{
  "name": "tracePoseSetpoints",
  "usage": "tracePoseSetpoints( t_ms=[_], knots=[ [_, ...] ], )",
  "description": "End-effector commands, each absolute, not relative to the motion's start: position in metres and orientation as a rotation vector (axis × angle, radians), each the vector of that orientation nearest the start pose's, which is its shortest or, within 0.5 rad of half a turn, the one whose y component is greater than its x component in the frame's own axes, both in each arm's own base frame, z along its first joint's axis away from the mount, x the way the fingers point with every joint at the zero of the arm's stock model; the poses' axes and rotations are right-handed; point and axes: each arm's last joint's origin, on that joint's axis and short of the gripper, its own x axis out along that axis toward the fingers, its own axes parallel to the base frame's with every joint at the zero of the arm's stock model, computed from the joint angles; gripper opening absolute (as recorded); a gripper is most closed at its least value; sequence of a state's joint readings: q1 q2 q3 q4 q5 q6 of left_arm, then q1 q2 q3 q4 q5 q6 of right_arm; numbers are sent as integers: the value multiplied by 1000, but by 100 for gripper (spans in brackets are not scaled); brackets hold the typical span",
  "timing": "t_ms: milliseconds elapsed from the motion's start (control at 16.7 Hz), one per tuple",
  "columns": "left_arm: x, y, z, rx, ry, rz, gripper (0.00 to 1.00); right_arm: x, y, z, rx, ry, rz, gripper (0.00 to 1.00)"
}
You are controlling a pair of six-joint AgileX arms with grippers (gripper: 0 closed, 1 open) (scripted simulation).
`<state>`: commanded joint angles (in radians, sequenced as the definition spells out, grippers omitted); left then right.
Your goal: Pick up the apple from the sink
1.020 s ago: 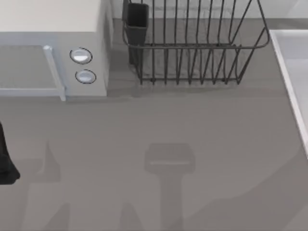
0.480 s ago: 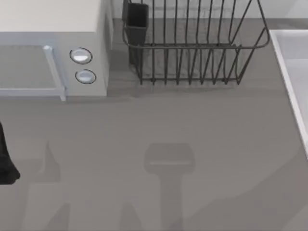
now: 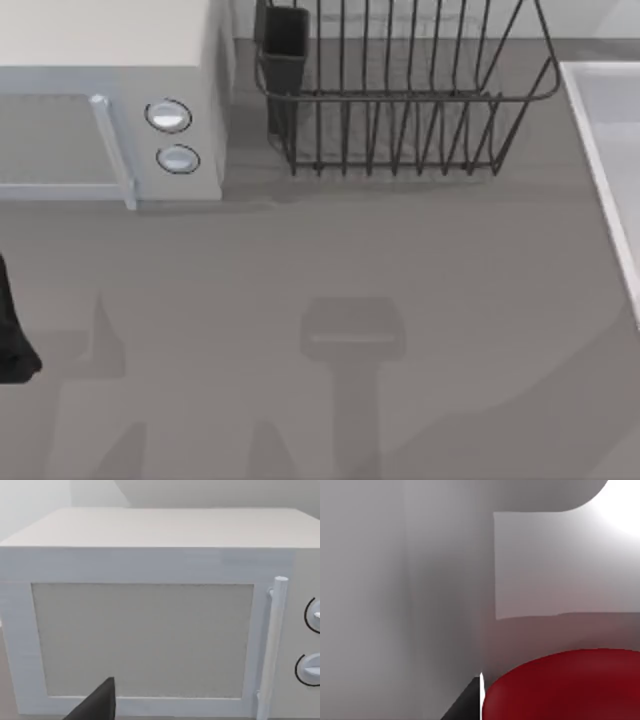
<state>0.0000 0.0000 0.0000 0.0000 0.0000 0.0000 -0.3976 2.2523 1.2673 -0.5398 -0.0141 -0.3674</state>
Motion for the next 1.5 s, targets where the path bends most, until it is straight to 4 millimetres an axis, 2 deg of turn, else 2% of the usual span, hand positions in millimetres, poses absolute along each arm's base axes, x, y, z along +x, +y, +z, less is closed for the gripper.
tracePoseSetpoints(
  t_ms=[180, 360, 480, 660, 840, 1020, 1140, 1500],
  knots=[
    [106, -1, 160, 0, 0, 0, 100, 358, -147, 44, 13, 1517, -17, 0],
    [106, -1, 160, 0, 0, 0, 100, 371, -153, 76, 13, 1516, -17, 0],
    [106, -1, 160, 0, 0, 0, 100, 377, -157, 109, 17, 1528, -13, 0],
    [106, -1, 160, 0, 0, 0, 100, 378, -157, 169, 24, 1550, -7, 0],
    [106, -1, 160, 0, 0, 0, 100, 368, -152, 230, 26, 1554, -6, 0],
    [106, -1, 160, 0, 0, 0, 100, 357, -147, 273, 18, 1532, -12, 0],
    [106, -1, 160, 0, 0, 0, 100, 353, -145, 285, 15, 1522, -15, 0],
    [106, -1, 160, 0, 0, 0, 100, 355, -140, 283, 16, 1524, -14, 0]
  ],
)
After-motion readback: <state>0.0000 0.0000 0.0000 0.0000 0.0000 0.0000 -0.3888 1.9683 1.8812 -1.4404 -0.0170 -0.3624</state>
